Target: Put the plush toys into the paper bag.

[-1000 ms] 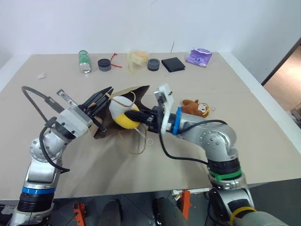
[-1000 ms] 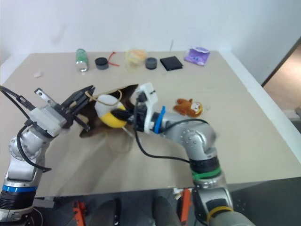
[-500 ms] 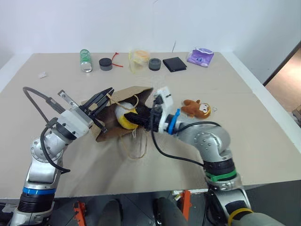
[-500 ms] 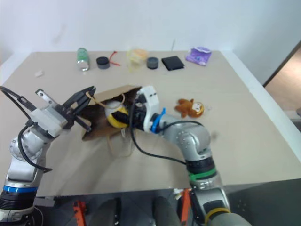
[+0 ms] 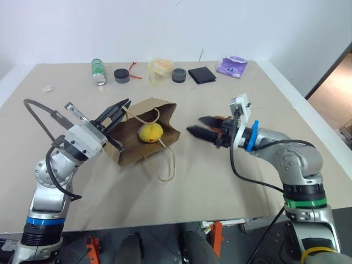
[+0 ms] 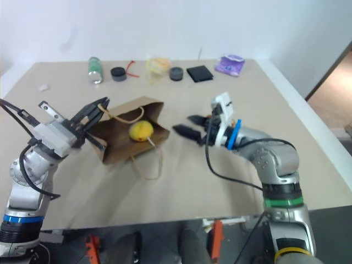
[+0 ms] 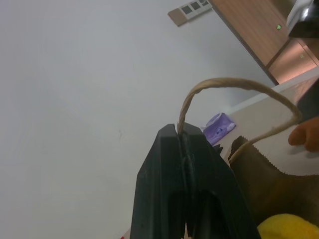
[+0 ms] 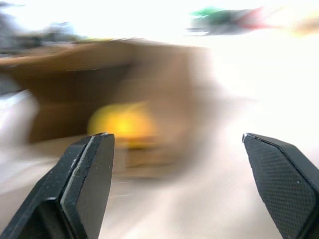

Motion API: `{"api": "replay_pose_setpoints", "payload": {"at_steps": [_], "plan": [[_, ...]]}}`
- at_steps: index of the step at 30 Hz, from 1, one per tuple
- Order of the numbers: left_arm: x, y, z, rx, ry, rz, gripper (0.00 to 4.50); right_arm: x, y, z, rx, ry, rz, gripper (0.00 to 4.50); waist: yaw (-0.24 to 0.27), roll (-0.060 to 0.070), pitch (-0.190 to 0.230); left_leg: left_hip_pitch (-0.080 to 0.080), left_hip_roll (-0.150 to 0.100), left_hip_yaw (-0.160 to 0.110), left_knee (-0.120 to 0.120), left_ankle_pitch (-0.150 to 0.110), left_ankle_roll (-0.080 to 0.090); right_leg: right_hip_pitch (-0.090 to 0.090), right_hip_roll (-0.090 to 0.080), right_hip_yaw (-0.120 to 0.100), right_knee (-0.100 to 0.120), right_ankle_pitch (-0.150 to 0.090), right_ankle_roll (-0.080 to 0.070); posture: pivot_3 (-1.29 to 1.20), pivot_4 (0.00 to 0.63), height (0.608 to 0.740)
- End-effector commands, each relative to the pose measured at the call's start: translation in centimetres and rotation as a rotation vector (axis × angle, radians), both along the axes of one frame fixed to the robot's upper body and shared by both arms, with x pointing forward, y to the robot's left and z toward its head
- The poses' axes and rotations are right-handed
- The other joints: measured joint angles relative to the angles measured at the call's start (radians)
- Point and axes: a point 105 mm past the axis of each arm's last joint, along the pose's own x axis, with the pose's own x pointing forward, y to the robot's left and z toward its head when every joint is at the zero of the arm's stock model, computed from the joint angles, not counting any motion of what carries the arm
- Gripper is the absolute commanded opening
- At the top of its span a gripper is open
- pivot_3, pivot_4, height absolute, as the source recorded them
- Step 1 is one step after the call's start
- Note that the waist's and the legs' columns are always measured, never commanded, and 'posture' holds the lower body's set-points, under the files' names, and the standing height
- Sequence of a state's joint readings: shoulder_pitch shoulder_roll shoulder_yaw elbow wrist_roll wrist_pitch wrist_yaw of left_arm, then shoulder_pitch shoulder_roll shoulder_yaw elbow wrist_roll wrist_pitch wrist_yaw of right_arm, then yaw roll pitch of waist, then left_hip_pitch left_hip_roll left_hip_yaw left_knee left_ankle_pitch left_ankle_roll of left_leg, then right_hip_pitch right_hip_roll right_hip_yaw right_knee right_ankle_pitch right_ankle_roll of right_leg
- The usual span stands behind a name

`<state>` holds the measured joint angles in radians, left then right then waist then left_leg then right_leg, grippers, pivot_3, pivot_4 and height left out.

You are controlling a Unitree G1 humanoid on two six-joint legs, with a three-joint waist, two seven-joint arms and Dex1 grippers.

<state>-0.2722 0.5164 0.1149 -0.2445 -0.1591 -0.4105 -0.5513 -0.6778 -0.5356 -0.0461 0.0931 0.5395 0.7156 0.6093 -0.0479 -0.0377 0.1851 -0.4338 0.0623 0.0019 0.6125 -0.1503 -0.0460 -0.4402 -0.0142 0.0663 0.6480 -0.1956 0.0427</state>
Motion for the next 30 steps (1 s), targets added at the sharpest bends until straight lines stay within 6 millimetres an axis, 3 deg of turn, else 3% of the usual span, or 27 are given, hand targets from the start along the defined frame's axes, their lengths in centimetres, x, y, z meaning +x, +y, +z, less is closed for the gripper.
{"api": "replay_pose_setpoints", "payload": {"at_steps": [1,4,9,10,11,16,18,19,21,23,26,28,30], "plan": [[-0.3,0.2,0.9,-0.023,-0.035,0.002,0.0,3.6,-4.8,-0.8,-0.213,-0.063,-0.282,4.44,0.0,0.0,0.0,0.0,0.0,0.0,0.0,0.0,0.0,0.0,0.0,0.0,0.0,0.0,0.0,0.0,0.15,0.74],[-0.2,0.3,1.0,-0.026,-0.037,0.006,0.0,4.7,-6.4,-3.0,-0.295,-0.001,-0.358,4.44,0.0,0.0,0.0,-0.001,0.0,0.0,-0.001,0.0,0.0,0.0,0.0,0.001,0.0,0.0,0.0,0.0,0.15,0.74],[-0.3,0.3,1.1,-0.026,-0.038,0.009,0.0,5.1,-7.4,-4.8,-0.353,0.067,-0.403,4.44,0.0,0.0,0.0,-0.001,0.0,0.0,-0.004,-0.001,0.0,-0.001,0.001,0.003,0.0,0.0,0.004,0.0,0.15,0.74],[-0.3,0.3,1.1,-0.026,-0.037,0.01,0.0,5.0,-7.4,-4.9,-0.357,0.069,-0.398,3.91,0.0,0.0,0.0,-0.001,0.0,0.0,-0.004,-0.001,0.0,-0.001,0.001,0.003,0.0,0.0,0.004,0.0,0.15,0.74],[-0.3,0.3,1.1,-0.026,-0.037,0.011,0.0,5.0,-7.4,-4.8,-0.357,0.066,-0.394,3.66,0.001,0.0,0.0,-0.001,0.0,0.0,-0.003,-0.001,0.0,-0.001,0.001,0.003,0.0,-0.001,0.002,0.0,0.15,0.74],[-0.2,0.3,1.1,-0.027,-0.034,0.011,0.0,4.7,-7.5,-4.7,-0.344,0.082,-0.377,1.19,0.004,0.0,0.0,0.0,-0.001,0.0,-0.001,0.0,0.0,0.001,0.001,0.004,0.0,-0.001,0.002,0.0,0.15,0.74],[-0.1,0.3,1.1,-0.028,-0.033,0.01,0.0,4.5,-7.6,-4.8,-0.346,0.091,-0.367,0.34,0.004,0.0,0.0,0.0,-0.001,0.0,-0.001,0.0,0.0,0.002,0.001,0.004,0.0,-0.001,0.002,0.0,0.15,0.74],[-0.1,0.3,1.1,-0.028,-0.033,0.01,0.0,4.4,-7.6,-4.8,-0.344,0.089,-0.361,0.12,0.004,0.0,0.0,0.0,-0.001,0.0,-0.001,0.0,0.0,0.002,0.001,0.004,0.0,-0.001,0.002,0.0,0.15,0.74],[-0.1,0.3,1.1,-0.029,-0.033,0.009,0.0,4.4,-7.5,-4.2,-0.304,0.075,-0.351,0.07,0.004,0.0,0.0,0.0,-0.001,0.0,-0.001,0.0,0.001,0.002,0.001,0.004,0.0,-0.001,0.002,0.0,0.15,0.74],[0.0,0.3,1.1,-0.029,-0.033,0.009,0.0,3.7,-5.5,-0.9,-0.101,-0.001,-0.218,0.07,0.004,0.0,0.0,0.0,-0.001,0.0,-0.001,0.0,0.0,0.002,0.001,0.004,0.0,-0.001,0.002,0.0,0.15,0.74],[0.0,0.3,1.2,-0.031,-0.032,0.009,0.0,0.6,-2.2,4.5,0.171,-0.107,0.04,0.07,0.0,0.002,0.001,-0.002,-0.001,0.0,-0.001,0.0,0.001,0.0,0.002,0.005,0.0,0.0,0.004,0.0,0.15,0.74],[0.1,0.3,1.2,-0.029,-0.031,0.009,0.0,-1.8,-0.2,5.7,0.224,-0.101,0.196,0.07,-0.002,0.003,0.001,-0.003,-0.001,0.0,-0.001,0.0,0.001,-0.001,0.003,0.006,0.0,0.001,0.007,0.0,0.15,0.74],[0.1,0.3,1.2,-0.029,-0.031,0.009,0.0,-4.3,1.9,5.4,0.218,-0.053,0.335,0.07,0.0,0.002,0.001,-0.002,0.0,-0.001,-0.001,-0.001,0.001,-0.001,0.004,0.005,0.0,0.001,0.006,0.0,0.15,0.74]]}}
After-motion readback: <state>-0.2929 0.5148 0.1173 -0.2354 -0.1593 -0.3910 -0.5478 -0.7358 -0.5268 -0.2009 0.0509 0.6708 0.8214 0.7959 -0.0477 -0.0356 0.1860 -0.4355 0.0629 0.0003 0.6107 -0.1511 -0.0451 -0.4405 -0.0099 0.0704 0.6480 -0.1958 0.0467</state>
